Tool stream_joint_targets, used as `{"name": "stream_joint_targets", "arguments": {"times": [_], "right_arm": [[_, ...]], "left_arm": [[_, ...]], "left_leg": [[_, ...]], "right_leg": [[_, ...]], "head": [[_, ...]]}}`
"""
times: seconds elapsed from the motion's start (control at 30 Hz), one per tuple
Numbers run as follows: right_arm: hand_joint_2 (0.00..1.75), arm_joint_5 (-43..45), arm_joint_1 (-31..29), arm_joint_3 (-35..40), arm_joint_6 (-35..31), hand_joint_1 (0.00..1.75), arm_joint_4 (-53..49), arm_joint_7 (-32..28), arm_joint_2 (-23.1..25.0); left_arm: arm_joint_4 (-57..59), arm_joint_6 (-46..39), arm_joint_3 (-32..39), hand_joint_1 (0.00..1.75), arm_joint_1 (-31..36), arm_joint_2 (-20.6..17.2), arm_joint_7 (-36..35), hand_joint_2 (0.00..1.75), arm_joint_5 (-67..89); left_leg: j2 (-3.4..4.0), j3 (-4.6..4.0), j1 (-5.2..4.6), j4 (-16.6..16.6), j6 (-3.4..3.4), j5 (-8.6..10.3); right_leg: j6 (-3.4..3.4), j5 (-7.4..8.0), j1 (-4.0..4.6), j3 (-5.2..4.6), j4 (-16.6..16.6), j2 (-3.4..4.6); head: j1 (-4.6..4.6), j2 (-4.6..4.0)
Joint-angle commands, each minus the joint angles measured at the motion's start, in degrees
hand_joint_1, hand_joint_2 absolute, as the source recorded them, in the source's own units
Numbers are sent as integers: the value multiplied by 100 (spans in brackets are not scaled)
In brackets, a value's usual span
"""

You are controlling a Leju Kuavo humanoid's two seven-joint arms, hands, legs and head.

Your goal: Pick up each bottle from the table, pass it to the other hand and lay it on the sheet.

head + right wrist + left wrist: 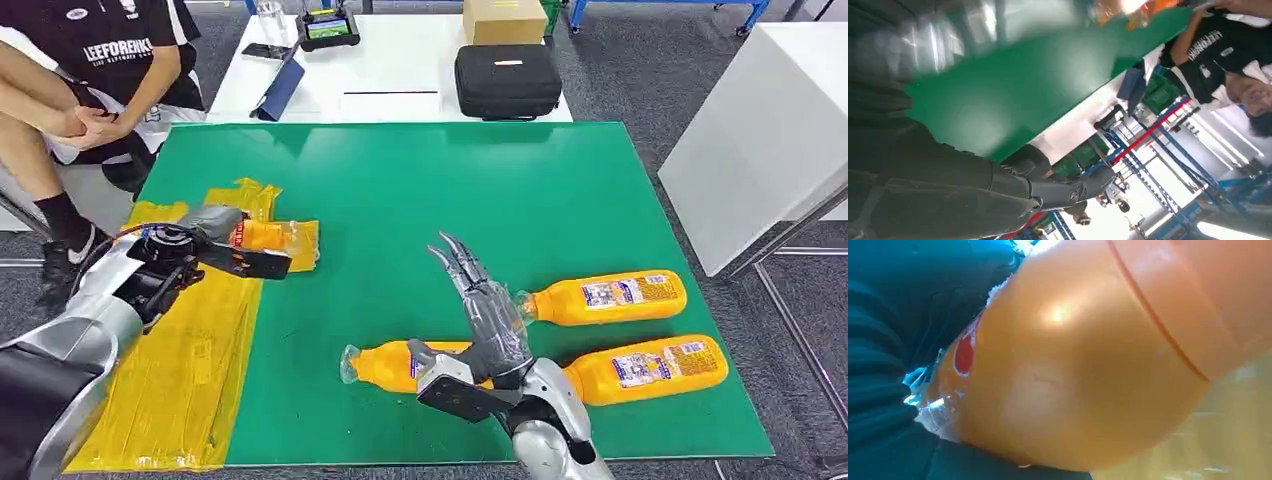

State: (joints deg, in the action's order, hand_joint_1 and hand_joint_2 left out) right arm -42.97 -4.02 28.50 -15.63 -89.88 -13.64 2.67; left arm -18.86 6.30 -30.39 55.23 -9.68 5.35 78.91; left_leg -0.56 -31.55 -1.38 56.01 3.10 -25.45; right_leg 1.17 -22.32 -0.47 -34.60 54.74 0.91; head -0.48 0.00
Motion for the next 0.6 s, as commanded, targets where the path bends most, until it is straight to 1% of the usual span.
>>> {"name": "stream_joint_targets", "arguments": {"times": [0.03, 0.07, 0.1, 0.2, 0.23, 0.27, 0.33, 0.37, 0.4, 0.43, 0.5, 0.53, 0.6], "right_arm": [[175, -673, -177, 31, 573, 0, 143, 495, -156], [175, -784, -154, 28, 650, 0, 103, 562, -167], [175, -901, -128, 21, 817, 0, 90, 675, -190], [175, -943, -112, 12, 841, 0, 89, 689, -186], [175, -943, -112, 12, 841, 0, 89, 689, -186], [175, -944, -115, 12, 841, 0, 89, 689, -184], [175, -1165, -113, 21, 950, 0, 69, 810, -214], [175, -1341, -94, 42, 1059, 0, 54, 929, -279], [175, -1407, -66, 49, 1108, 0, 67, 958, -319], [175, -1452, -11, 68, 1169, 0, 107, 969, -376], [175, -1531, 63, 67, 1260, 0, 148, 992, -451], [175, -1682, 68, 67, 1322, 0, 189, 1091, -510], [175, -2008, 55, 32, 1486, 0, 295, 1394, -652]], "left_arm": [[200, 11, 670, 44, -21, 328, 271, 175, -492], [204, 48, 662, 0, -37, 327, 228, 175, -494], [286, 381, 672, 0, -14, 328, 73, 175, -524], [258, 373, 658, 0, -20, 303, 71, 175, -520], [258, 373, 658, 0, -20, 303, 71, 175, -520], [260, 383, 660, 0, -8, 294, 74, 175, -521], [252, 423, 635, 0, -27, 279, -34, 175, -499], [245, 400, 683, 0, -75, 270, -133, 175, -531], [242, 387, 704, 0, -103, 263, -150, 175, -546], [231, 347, 694, 0, -146, 252, -189, 175, -527], [215, 304, 637, 0, -171, 253, -242, 175, -462], [212, 310, 607, 0, -152, 275, -234, 175, -438], [159, 280, 670, 0, -66, 393, -174, 175, -508]], "left_leg": [[0, 24, 15, 5, -26, -16], [3, 17, 8, 1, -19, -10], [5, 27, 15, 4, -25, -17], [4, 11, 8, 1, -16, -8], [2, 20, 13, 5, -24, -14], [0, 12, 10, 3, -19, -9], [1, 23, 17, 10, -30, -19], [1, 14, 10, 3, -21, -10], [2, 22, 14, 7, -28, -16], [4, 14, 8, 0, -18, -8], [5, 30, 16, 3, -30, -17], [-1, 19, 10, -2, -18, -8], [-5, 27, 17, 4, -27, -16]], "right_leg": [[-1, -13, 13, 31, -4, -12], [0, -8, 7, 22, -5, -6], [-1, -13, 13, 34, -5, -7], [-2, -7, 6, 15, -3, -7], [-3, -13, 11, 26, -2, -11], [-2, -9, 8, 17, -2, -10], [-4, -17, 15, 31, 1, -13], [-2, -8, 9, 19, -3, -8], [-3, -14, 13, 28, -1, -11], [-2, -6, 7, 18, -5, -5], [-3, -14, 14, 36, -6, -10], [-1, -7, 9, 24, -8, -10], [-2, -15, 15, 37, -8, -19]], "head": [[0, 0], [0, 0], [0, 0], [0, 0], [0, 0], [0, 0], [0, 0], [2, 0], [-2, 0], [0, 0], [0, 0], [0, 0], [0, 0]]}}
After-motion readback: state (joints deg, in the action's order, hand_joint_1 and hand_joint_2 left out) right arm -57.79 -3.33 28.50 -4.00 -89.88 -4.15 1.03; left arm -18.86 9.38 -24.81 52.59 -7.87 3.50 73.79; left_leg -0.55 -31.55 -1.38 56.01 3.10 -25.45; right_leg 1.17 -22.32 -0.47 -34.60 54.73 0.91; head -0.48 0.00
